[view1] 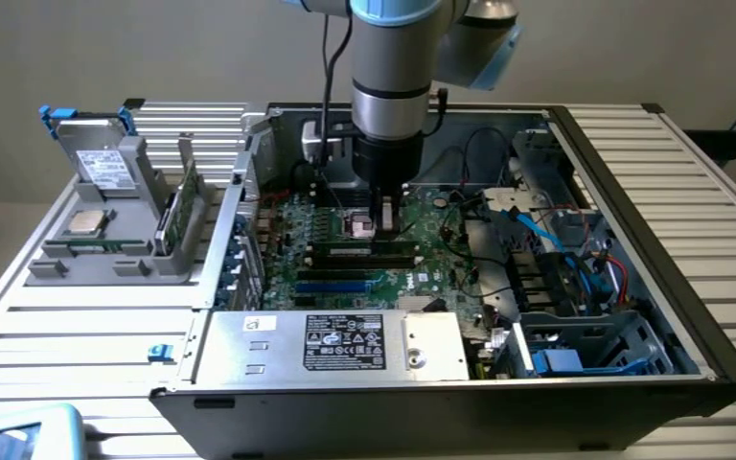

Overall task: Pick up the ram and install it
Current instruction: 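Insert the ram into the slot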

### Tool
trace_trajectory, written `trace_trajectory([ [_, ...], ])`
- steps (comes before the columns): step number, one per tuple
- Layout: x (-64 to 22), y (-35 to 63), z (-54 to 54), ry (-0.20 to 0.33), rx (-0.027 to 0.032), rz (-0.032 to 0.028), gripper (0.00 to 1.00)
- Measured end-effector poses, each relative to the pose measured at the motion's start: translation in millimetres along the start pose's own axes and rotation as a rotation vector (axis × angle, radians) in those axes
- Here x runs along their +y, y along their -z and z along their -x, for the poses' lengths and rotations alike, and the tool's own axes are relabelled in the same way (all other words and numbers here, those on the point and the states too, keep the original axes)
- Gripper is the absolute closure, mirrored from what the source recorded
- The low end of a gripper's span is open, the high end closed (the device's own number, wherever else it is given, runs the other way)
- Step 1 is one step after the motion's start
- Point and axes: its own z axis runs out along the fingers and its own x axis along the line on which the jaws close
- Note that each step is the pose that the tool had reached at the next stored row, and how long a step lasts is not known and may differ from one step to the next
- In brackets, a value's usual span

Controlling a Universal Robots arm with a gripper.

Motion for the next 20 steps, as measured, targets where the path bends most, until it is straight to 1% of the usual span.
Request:
trace_trajectory([
  [13, 0.2, -2.9, -0.6, 0.000, 0.0002, 0.0001, 0.87],
  [20, 1.8, -5.1, -0.4, 0.000, -0.0001, -0.0003, 0.87],
])
